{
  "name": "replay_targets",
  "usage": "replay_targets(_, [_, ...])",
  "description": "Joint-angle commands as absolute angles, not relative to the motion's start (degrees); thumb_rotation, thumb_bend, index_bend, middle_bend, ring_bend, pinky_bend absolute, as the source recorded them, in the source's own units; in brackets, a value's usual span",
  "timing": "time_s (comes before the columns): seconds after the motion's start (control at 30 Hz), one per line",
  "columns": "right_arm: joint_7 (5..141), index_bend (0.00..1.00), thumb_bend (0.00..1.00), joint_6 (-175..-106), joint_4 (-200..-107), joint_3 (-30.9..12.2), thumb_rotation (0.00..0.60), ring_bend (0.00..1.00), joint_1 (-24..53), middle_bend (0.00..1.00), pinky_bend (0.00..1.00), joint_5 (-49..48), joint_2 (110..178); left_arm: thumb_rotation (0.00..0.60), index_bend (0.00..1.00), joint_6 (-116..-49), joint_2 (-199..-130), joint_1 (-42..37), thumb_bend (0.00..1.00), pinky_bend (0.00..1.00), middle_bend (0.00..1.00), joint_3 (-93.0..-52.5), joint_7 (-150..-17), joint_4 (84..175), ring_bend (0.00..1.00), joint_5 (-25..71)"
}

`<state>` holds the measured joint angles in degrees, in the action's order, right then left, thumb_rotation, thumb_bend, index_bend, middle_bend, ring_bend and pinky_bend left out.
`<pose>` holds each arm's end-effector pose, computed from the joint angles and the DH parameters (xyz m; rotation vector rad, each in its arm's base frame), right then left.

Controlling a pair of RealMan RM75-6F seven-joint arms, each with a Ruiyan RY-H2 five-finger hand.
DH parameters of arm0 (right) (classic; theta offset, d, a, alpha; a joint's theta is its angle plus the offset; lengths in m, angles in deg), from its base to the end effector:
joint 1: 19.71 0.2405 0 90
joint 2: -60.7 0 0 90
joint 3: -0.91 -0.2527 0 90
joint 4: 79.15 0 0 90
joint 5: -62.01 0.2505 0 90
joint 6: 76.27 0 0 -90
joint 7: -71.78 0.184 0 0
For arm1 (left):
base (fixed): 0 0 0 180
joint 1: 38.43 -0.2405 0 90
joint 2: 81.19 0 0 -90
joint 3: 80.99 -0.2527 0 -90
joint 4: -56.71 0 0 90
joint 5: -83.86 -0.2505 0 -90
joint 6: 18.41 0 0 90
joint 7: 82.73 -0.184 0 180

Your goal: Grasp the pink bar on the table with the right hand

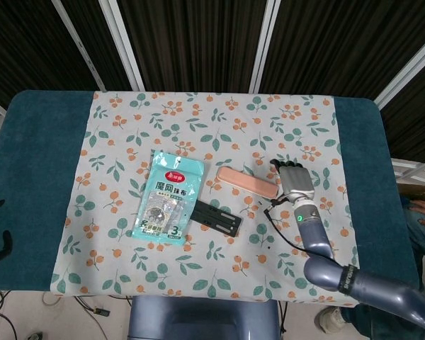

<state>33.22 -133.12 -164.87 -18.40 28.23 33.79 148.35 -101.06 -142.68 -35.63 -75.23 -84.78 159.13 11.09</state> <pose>-0.1509 -0.4377 -0.0391 1.5470 -1.1619 0.6888 -0.3307 0.2179 0.1294 -1.1523 -1.0948 -0.8432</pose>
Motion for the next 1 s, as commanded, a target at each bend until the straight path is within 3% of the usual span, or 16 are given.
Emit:
replay_targets(0.03, [30.6, 0.24, 0.17, -134.3, -161.4, -19.0, 0.6, 0.22, 31.5, 0.29, 0.19, 36.4, 152.1, 0.6, 0.12, -100.9, -142.6, -35.6, 0.56, 0.0, 0.0, -75.2, -84.7, 159.2, 0.0, 11.3])
replay_targets(0.6, [27.5, 0.26, 0.23, -133.3, -147.6, -19.0, 0.6, 0.27, 37.4, 0.34, 0.19, 42.2, 162.4, 0.6, 0.12, -100.5, -142.2, -35.5, 0.56, 0.0, 0.0, -74.8, -84.4, 159.9, 0.0, 12.6])
replay_targets(1.0, [29.1, 0.35, 0.31, -130.7, -141.4, -19.2, 0.6, 0.31, 38.0, 0.39, 0.19, 40.8, 166.0, 0.6, 0.12, -99.9, -142.1, -35.2, 0.56, 0.0, 0.0, -74.6, -84.8, 160.3, 0.0, 13.6])
